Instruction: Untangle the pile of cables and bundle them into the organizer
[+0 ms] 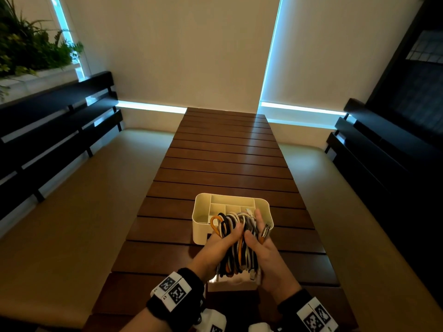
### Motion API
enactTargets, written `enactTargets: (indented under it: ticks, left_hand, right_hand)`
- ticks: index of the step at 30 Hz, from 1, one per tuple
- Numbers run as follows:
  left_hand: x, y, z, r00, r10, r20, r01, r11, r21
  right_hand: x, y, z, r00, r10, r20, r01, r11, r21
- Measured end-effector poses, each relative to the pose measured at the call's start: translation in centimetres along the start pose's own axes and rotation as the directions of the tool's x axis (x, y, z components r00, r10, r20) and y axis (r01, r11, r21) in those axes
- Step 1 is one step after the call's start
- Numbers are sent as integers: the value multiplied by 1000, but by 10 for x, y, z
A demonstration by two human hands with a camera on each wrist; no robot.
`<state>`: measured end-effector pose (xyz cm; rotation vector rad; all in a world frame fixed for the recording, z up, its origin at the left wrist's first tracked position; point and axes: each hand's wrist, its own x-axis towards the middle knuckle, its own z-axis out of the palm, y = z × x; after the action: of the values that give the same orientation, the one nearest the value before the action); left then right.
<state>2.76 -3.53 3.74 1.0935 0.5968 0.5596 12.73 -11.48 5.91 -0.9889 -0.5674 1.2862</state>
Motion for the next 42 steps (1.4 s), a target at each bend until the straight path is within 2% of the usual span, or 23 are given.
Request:
enactTargets:
  ticks: [5, 9, 13, 20, 24, 28, 29, 32, 35, 37, 38, 39, 41, 42]
  left_hand:
    - [-2, -2, 8, 1000, -4, -8, 4, 998, 58]
    - [-1, -8, 9, 998, -65, -24, 68, 986, 155]
    - [-3, -2, 10, 995, -97, -35, 97, 995, 15]
    - [3, 6, 21, 989, -149, -10, 148, 987, -56]
    - [20, -3, 19, 975, -153, -161, 127, 979, -161]
    - [28, -5, 19, 945, -97, -313, 105, 994, 10]
    - [26, -3, 20, 949, -104, -298, 128, 990, 60]
    - [27, 3, 9, 974, -174, -145, 192, 974, 120]
    - [22, 8, -14, 987, -149, -59, 159, 946, 282]
    - [17, 4, -26, 992, -104, -68, 124, 884, 452]
    - [15, -1, -32, 993, -67, -96, 110, 812, 574]
    - [14, -7, -39, 990, -22, -137, 114, 691, 714]
    - [10, -24, -47, 985, 16, -171, 152, 382, 911]
    - [9, -33, -48, 986, 4, -167, 157, 306, 939]
  right_hand:
    - [13, 4, -9, 999, 28, -41, -35, 985, -171]
    - [21, 10, -13, 998, 31, -63, -54, 914, -402]
    - [17, 12, -15, 999, 32, -32, -41, 929, -368]
    - [20, 22, -17, 970, -71, -234, -32, 913, -408]
    - [25, 15, -15, 972, -106, -211, 7, 907, -420]
    - [29, 14, -19, 962, -116, -246, 1, 906, -424]
    - [31, 15, -21, 962, -112, -248, -2, 908, -419]
    - [33, 14, -25, 968, -72, -239, -25, 924, -381]
    - [35, 8, -31, 971, -88, -223, -17, 903, -429]
    - [40, 7, -38, 969, -155, -193, 14, 813, -582]
    - [41, 8, -41, 968, -172, -184, 9, 754, -657]
    - [42, 9, -41, 969, -173, -179, -8, 697, -717]
    - [44, 15, -40, 975, -181, -128, -10, 541, -841]
    - [44, 18, -37, 981, -179, -75, 8, 423, -906]
